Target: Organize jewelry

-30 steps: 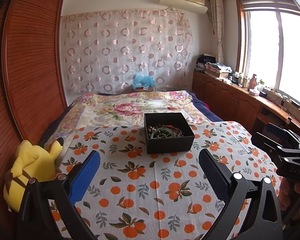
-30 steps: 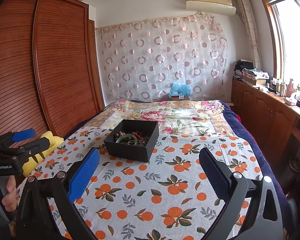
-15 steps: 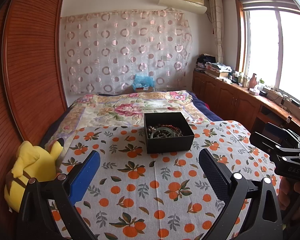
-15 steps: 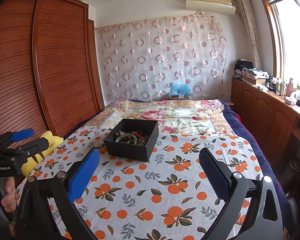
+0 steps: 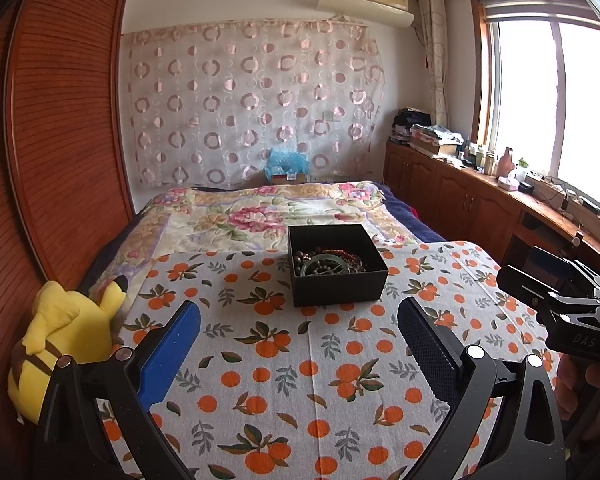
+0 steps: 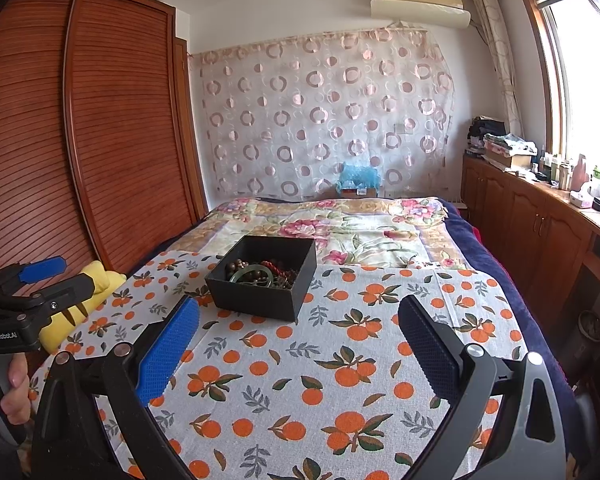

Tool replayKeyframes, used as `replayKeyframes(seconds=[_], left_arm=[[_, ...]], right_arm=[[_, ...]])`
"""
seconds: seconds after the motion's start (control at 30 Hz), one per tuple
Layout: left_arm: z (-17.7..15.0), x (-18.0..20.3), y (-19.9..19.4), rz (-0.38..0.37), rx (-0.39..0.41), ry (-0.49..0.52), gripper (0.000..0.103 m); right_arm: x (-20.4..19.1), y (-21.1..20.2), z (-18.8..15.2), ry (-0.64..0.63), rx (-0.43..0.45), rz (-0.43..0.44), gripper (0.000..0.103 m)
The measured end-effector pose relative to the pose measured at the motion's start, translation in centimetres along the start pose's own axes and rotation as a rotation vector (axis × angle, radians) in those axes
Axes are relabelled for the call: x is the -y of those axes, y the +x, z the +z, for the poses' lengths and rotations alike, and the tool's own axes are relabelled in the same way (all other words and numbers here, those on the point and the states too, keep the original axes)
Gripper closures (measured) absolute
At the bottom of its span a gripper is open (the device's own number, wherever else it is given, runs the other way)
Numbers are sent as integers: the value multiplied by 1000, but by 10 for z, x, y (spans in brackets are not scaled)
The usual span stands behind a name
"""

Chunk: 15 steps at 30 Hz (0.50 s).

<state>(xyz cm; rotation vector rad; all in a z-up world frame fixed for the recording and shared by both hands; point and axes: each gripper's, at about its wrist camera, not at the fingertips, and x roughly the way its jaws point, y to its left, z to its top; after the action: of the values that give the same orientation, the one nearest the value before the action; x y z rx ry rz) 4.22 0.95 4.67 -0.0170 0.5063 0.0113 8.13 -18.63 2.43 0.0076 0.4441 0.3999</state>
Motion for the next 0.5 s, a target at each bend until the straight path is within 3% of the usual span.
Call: replayKeyframes(seconds=[0.5], left_arm=[[-1,1,0,0,2,0,8]], right_arm=[[0,0,0,0,0,1,3]])
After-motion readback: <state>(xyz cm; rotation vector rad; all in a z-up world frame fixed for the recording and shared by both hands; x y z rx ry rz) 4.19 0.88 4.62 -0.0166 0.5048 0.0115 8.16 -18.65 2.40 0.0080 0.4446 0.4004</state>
